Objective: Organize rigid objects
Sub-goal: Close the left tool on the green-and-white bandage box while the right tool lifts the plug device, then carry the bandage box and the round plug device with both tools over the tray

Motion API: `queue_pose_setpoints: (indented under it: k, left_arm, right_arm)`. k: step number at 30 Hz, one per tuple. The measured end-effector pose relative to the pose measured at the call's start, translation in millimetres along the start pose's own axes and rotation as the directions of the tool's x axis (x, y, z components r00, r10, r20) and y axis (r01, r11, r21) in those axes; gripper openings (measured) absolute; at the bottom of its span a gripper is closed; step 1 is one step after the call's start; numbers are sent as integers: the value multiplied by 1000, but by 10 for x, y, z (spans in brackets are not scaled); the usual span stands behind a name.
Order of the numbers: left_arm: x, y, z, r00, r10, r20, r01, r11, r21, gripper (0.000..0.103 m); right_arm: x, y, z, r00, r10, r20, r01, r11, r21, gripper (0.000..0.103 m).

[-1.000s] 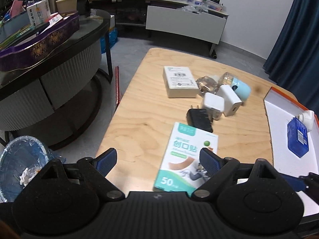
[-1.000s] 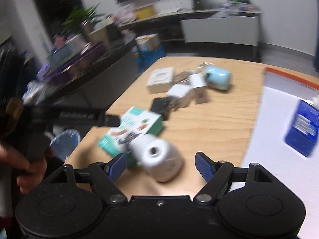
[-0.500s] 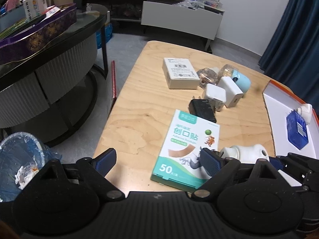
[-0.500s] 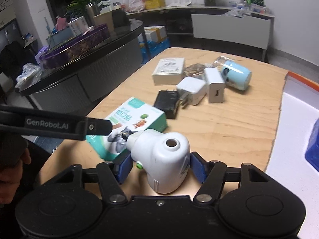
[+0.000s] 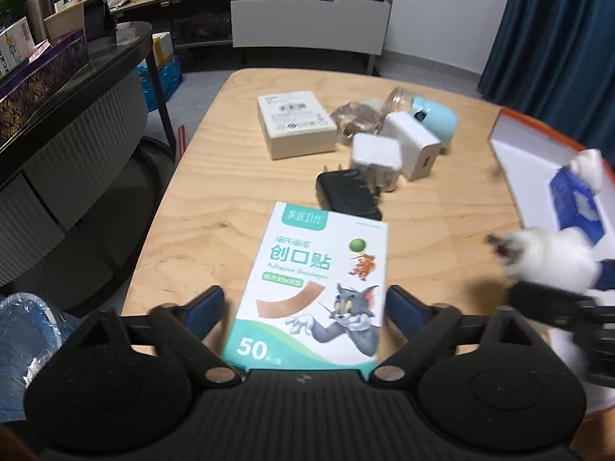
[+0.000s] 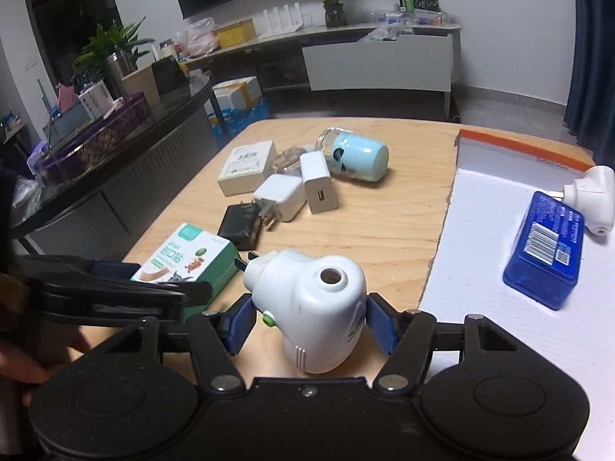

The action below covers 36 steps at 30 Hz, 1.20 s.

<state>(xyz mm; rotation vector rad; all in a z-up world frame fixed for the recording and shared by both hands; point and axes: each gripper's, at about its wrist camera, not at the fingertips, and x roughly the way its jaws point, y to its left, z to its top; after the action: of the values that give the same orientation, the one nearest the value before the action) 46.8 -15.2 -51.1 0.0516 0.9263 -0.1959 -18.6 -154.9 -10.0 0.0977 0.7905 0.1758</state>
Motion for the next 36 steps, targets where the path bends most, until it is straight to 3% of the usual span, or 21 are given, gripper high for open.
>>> queue_pose_setpoints:
  k: [2,16,36]
  left_arm:
    - [7,-5,-12,1000,13,18,-13,1000,8,72]
    - [-482,-139,93,995,14,101,-9,999,-49,71]
    - [-670,-434,40,993,-47,104,50,998,-32,71]
  right_arm:
    - [-43,5,-1,1000,-2,5,2,1000,-4,76]
    - [-277,86,44,998,-16,53,16,1000,9,76]
    - [-666,-90,-24,993,-64,95,58,996,66,76]
